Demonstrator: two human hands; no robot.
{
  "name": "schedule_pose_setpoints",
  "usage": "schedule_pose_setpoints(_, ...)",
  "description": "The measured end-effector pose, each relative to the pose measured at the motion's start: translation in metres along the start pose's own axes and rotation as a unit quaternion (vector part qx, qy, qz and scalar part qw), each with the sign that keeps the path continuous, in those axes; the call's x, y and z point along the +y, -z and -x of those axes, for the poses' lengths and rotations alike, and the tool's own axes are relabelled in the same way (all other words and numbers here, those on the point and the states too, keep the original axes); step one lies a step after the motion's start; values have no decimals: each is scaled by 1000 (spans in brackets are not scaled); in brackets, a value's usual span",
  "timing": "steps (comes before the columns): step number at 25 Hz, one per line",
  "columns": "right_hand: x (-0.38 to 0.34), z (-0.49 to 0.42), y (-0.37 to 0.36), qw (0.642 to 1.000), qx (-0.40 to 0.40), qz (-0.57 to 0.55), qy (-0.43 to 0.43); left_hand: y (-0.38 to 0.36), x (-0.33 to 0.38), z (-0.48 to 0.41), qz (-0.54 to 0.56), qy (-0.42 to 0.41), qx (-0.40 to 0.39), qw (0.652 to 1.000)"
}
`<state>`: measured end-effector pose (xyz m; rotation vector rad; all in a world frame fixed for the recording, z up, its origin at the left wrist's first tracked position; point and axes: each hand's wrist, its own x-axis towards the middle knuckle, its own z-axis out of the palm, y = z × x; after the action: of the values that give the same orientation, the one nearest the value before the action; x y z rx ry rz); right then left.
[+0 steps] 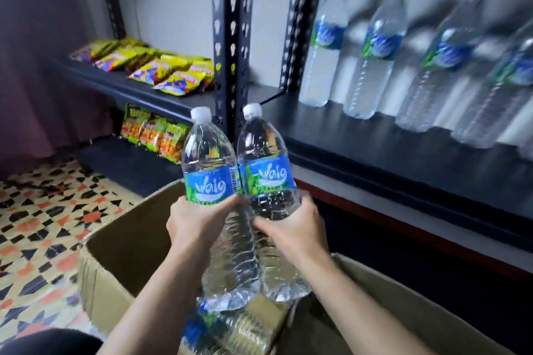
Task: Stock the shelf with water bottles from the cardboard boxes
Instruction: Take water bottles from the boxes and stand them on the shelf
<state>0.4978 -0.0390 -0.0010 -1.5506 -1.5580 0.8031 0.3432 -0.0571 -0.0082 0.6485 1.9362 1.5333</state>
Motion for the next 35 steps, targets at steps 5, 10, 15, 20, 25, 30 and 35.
schedule_pose_setpoints(5,-35,5,91,984,121,-77,103,-33,84,52,49,-138,-83,986)
schedule_pose_setpoints(10,-30,2,167,967,200,-101,124,-86,133,97,62,-210,-127,967)
schedule_pose_setpoints(15,-16,-8,229,957,255,-85,110,-139,162,137,66,-251,-176,949)
schedule_pose_setpoints(20,-1,-30,271,939,325,-61,99,-183,178,170,80,-305,-176,932)
schedule_pose_setpoints(25,5,-57,305,937,332,-56,96,-218,199,180,103,-313,-180,927)
schedule_pose_setpoints(30,11,-94,323,936,334,-35,108,-245,215,173,118,-309,-191,924)
schedule_pose_setpoints(35,20,-147,343,924,367,-38,101,-264,222,154,156,-317,-218,910)
